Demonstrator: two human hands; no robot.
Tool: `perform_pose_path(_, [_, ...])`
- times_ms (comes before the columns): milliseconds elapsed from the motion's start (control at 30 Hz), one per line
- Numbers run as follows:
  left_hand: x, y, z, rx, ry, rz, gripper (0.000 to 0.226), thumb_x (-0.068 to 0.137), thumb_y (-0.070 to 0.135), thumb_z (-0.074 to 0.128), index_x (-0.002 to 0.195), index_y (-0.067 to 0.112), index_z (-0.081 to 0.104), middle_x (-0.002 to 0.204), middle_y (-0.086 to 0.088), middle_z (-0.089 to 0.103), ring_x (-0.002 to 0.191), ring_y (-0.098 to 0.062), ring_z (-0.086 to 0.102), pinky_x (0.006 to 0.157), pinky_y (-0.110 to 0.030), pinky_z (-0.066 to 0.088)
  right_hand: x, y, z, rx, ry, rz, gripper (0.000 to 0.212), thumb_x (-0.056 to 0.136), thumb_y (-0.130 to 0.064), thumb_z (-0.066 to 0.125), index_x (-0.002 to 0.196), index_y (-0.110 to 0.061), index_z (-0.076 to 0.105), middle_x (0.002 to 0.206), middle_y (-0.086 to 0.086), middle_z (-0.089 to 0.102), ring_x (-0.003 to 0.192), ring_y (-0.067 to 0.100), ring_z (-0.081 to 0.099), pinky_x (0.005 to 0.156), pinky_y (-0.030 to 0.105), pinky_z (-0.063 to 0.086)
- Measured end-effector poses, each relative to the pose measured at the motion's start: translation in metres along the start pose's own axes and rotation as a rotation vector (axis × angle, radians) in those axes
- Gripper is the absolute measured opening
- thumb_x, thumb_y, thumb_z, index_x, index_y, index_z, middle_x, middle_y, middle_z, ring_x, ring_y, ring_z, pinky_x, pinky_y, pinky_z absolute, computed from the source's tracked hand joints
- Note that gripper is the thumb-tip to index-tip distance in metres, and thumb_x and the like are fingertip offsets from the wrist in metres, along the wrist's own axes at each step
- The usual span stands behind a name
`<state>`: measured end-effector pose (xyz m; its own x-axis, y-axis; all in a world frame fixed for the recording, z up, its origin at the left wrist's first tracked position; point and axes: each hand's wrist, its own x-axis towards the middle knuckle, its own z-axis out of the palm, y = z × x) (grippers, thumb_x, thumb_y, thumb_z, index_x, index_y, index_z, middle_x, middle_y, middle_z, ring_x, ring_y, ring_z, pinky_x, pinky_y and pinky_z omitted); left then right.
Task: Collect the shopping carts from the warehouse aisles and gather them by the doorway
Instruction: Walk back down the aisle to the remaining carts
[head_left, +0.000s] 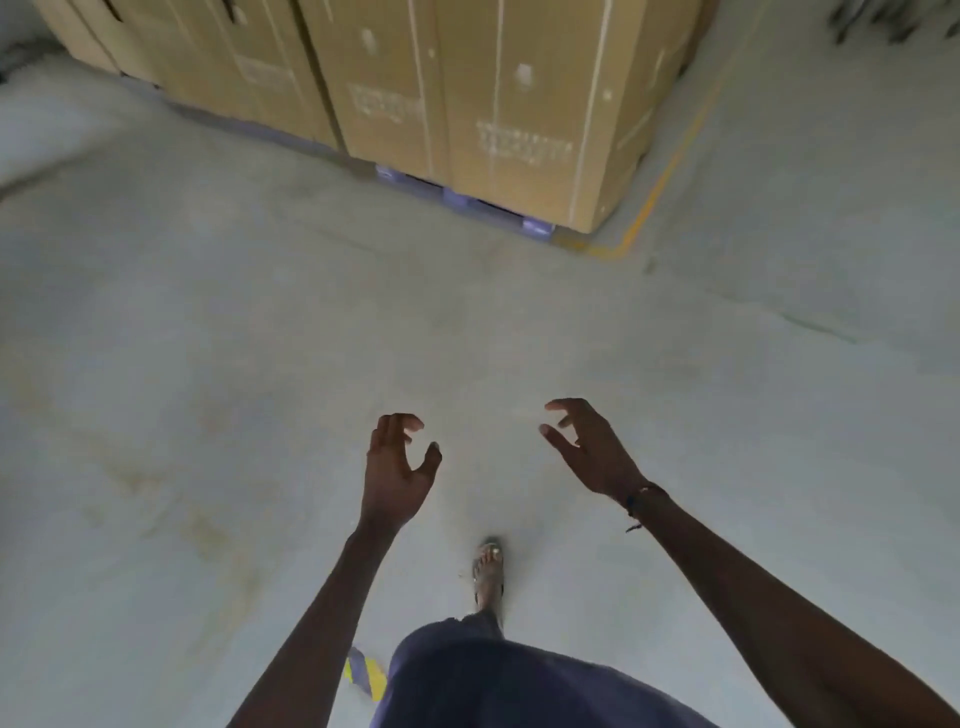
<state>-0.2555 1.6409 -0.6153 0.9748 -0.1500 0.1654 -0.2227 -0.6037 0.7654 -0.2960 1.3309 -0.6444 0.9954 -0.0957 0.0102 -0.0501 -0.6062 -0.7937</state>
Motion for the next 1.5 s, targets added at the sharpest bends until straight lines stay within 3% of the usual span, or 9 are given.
perform_pose_path(367, [0.250, 0.095, 0.165, -0.147, -0.320, 0.241, 0.031, 0.090, 0.014, 0.078, 0.110, 0.024, 0.057, 0.114, 0.007, 0.059, 0.093, -0.019, 0.059, 0.083, -0.033, 0.048, 0.104, 0.083, -0.142, 0.009, 0.385, 0.286, 0.037, 0.107, -0.049, 0.061, 0.138, -0.028, 0.061, 0.135, -0.016, 0.060, 0.111, 0.003, 0.065, 0.082, 0.023, 0.050])
perform_pose_path(600, [0.374, 0.167, 0.302, -0.203, -0.493, 0.323, 0.025, 0.086, 0.032, 0.069, 0.107, 0.027, 0.058, 0.113, 0.008, 0.059, 0.095, -0.016, 0.059, 0.082, -0.019, 0.044, 0.167, 0.182, -0.240, 0.023, 0.549, 0.401, 0.038, 0.107, -0.049, 0.061, 0.139, -0.028, 0.060, 0.135, -0.018, 0.058, 0.112, 0.002, 0.063, 0.084, 0.029, 0.055])
perform_pose_path(833, [0.517, 0.258, 0.455, -0.199, -0.482, 0.328, 0.028, 0.091, 0.014, 0.079, 0.106, 0.024, 0.058, 0.112, 0.004, 0.059, 0.093, -0.008, 0.058, 0.080, -0.018, 0.042, 0.278, 0.297, -0.377, 0.047, 0.635, 0.427, 0.040, 0.106, -0.047, 0.063, 0.139, -0.024, 0.060, 0.134, -0.013, 0.061, 0.110, 0.002, 0.066, 0.079, 0.025, 0.050])
perform_pose_path(967, [0.593, 0.322, 0.520, -0.221, -0.473, 0.317, 0.027, 0.092, 0.015, 0.078, 0.105, 0.025, 0.057, 0.112, 0.002, 0.059, 0.092, -0.006, 0.056, 0.078, -0.010, 0.040, 0.350, 0.337, -0.459, 0.061, 0.640, 0.407, 0.039, 0.106, -0.045, 0.064, 0.138, -0.023, 0.061, 0.134, -0.013, 0.062, 0.109, 0.004, 0.067, 0.077, 0.025, 0.050])
perform_pose_path(1167, [0.700, 0.394, 0.604, -0.276, -0.462, 0.335, 0.026, 0.085, 0.038, 0.067, 0.104, 0.023, 0.057, 0.110, 0.003, 0.057, 0.091, -0.011, 0.056, 0.079, -0.016, 0.043, 0.464, 0.387, -0.555, 0.094, 0.649, 0.373, 0.033, 0.107, -0.041, 0.066, 0.135, -0.025, 0.062, 0.132, -0.012, 0.065, 0.108, 0.009, 0.068, 0.077, 0.026, 0.052])
perform_pose_path(1333, [0.800, 0.413, 0.692, -0.301, -0.452, 0.309, 0.032, 0.085, 0.045, 0.064, 0.106, 0.021, 0.060, 0.110, 0.002, 0.058, 0.091, -0.007, 0.056, 0.079, -0.015, 0.042, 0.573, 0.450, -0.616, 0.120, 0.623, 0.381, 0.034, 0.107, -0.041, 0.065, 0.136, -0.023, 0.063, 0.131, -0.011, 0.064, 0.105, -0.001, 0.067, 0.074, 0.014, 0.048])
perform_pose_path(1500, [0.927, 0.450, 0.781, -0.325, -0.470, 0.270, 0.040, 0.082, 0.052, 0.061, 0.105, 0.019, 0.062, 0.109, 0.002, 0.060, 0.091, -0.009, 0.056, 0.080, -0.015, 0.041, 0.692, 0.516, -0.688, 0.136, 0.666, 0.384, 0.032, 0.107, -0.036, 0.067, 0.135, -0.021, 0.064, 0.131, -0.008, 0.065, 0.103, 0.001, 0.068, 0.072, 0.012, 0.048])
